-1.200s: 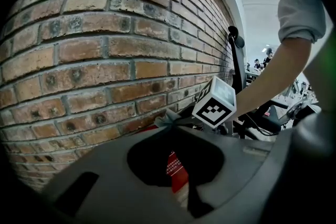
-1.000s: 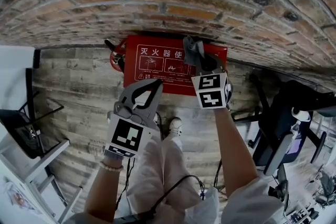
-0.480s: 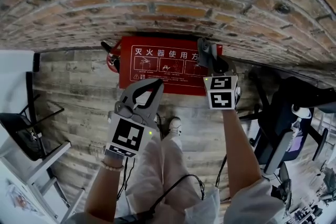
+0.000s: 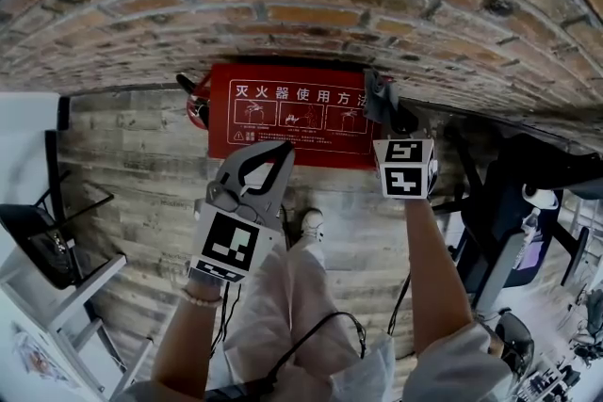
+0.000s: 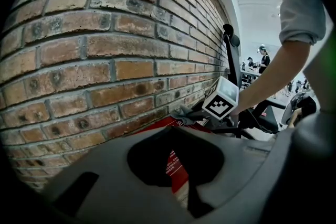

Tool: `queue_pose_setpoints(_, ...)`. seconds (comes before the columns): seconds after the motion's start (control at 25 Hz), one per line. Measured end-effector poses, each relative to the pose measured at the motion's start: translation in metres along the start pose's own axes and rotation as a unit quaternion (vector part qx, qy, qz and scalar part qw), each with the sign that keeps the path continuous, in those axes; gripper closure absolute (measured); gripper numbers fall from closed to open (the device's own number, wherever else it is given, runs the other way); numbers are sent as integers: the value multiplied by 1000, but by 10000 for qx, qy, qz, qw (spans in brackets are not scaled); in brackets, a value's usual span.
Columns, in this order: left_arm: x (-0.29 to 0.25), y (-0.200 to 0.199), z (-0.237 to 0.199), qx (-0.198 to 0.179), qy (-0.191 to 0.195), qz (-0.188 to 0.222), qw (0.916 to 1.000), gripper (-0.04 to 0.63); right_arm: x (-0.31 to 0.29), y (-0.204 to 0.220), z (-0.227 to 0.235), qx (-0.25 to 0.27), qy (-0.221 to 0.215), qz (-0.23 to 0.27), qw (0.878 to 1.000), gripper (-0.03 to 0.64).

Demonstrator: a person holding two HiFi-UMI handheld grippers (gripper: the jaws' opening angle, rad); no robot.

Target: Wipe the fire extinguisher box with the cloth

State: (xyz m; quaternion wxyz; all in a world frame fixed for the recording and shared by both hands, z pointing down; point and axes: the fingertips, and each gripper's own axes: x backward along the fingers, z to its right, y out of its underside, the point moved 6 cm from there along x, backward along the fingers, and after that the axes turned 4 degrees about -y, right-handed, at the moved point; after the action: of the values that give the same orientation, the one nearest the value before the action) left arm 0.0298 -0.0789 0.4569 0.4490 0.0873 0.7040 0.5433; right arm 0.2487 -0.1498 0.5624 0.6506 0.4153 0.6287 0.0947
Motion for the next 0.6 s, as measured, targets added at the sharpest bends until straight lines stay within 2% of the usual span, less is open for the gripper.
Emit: queue_pose_setpoints(0.6, 17, 7, -10, 67, -140, 48, 9999, 598, 1, -1, 1, -165, 126, -57, 9998, 598)
